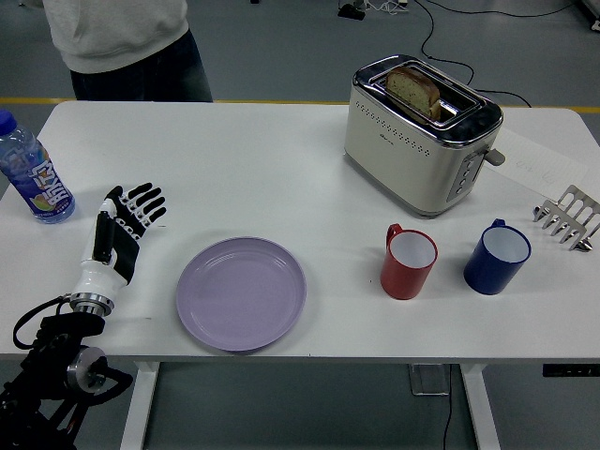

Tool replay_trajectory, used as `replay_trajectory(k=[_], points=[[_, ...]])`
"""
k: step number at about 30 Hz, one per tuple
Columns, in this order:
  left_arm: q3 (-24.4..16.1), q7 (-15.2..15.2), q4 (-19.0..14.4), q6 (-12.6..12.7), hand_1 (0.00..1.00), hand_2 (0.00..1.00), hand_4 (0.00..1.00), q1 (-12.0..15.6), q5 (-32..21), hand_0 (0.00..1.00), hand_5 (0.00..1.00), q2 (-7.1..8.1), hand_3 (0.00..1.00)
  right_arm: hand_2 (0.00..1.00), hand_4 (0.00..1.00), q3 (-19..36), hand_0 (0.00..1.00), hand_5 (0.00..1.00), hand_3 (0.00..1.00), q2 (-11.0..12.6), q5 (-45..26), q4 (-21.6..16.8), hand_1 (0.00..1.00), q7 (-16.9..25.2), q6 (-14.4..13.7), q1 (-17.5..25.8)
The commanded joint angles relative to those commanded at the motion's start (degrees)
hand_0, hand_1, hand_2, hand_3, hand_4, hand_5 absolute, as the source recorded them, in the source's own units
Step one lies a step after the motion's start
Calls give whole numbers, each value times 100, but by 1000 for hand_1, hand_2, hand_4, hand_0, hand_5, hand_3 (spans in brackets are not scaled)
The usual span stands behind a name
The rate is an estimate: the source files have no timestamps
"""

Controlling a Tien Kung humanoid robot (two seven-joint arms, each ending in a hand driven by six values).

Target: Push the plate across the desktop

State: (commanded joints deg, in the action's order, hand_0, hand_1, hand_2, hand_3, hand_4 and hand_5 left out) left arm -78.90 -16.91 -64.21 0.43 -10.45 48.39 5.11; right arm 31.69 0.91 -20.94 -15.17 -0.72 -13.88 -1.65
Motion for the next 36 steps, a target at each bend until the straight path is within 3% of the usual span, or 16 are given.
replay_trajectory(k=[11, 18, 36], points=[[-451, 396, -37, -219, 751, 713, 510, -62, 99, 761, 998, 652, 657, 670, 401, -35, 598, 517, 618, 8, -56, 5, 559, 27, 10, -26], [-652, 460, -77, -322, 750, 709, 513, -3, 121, 761, 998, 1010, 655, 670, 401, -29, 598, 517, 619, 6, -66, 9, 559, 37, 9, -27], [-805, 777, 10, -487, 748, 713, 520, -6, 256, 766, 998, 1283, 663, 670, 400, 107, 598, 518, 621, -2, 97, 9, 559, 7, -31, -11]])
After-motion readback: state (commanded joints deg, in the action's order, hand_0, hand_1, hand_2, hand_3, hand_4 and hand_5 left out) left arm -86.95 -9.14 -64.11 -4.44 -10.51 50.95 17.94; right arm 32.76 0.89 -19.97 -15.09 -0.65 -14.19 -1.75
